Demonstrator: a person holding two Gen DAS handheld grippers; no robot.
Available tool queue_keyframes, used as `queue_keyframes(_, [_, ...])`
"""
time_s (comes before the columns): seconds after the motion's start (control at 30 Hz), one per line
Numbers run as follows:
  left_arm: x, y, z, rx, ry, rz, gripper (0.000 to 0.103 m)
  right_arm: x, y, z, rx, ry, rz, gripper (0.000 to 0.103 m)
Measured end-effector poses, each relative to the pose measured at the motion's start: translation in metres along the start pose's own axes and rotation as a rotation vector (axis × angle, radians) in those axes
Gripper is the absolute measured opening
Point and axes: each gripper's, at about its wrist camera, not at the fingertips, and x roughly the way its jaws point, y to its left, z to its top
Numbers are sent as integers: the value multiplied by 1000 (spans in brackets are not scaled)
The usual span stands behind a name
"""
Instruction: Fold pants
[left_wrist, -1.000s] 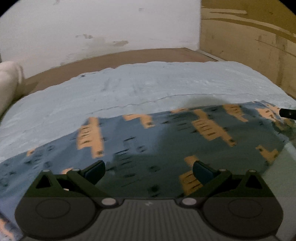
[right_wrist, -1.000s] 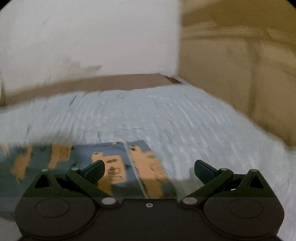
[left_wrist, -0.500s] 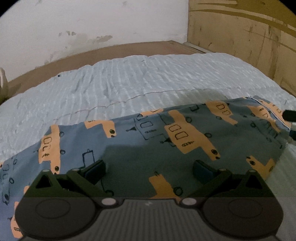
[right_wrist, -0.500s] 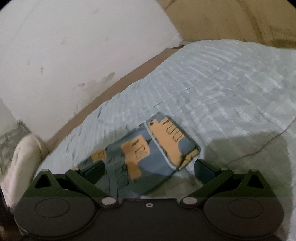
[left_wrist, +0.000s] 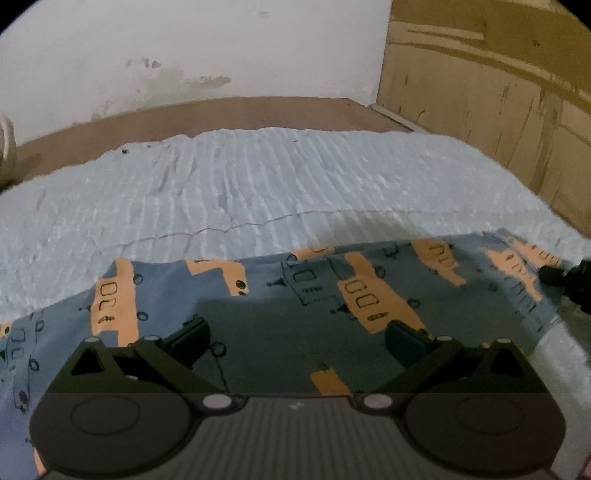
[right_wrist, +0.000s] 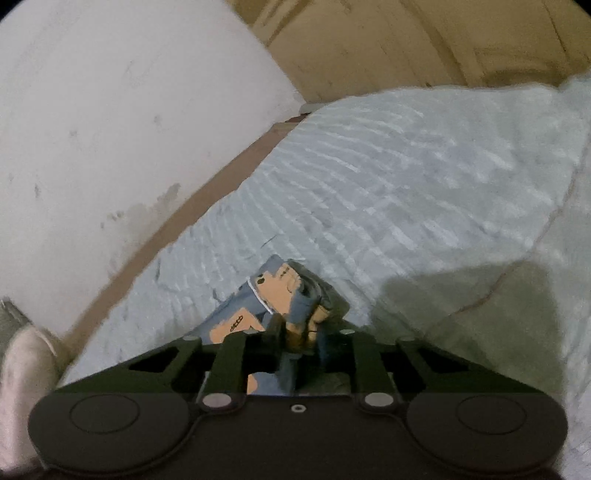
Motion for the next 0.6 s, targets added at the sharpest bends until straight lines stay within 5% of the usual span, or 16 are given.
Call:
queue_keyframes(0.23, [-21, 26, 8, -88, -41, -100, 103, -11, 83, -10, -466, -81, -109, 13])
queue_keyframes(0.4, [-27, 59, 12, -277, -41, -267, 103, -24, 151, -39, -748, -135, -48, 13])
queue_keyframes(0.6, [-38, 80, 7, -333, -69, -267, 103, -27, 201, -91, -858, -78, 72, 12])
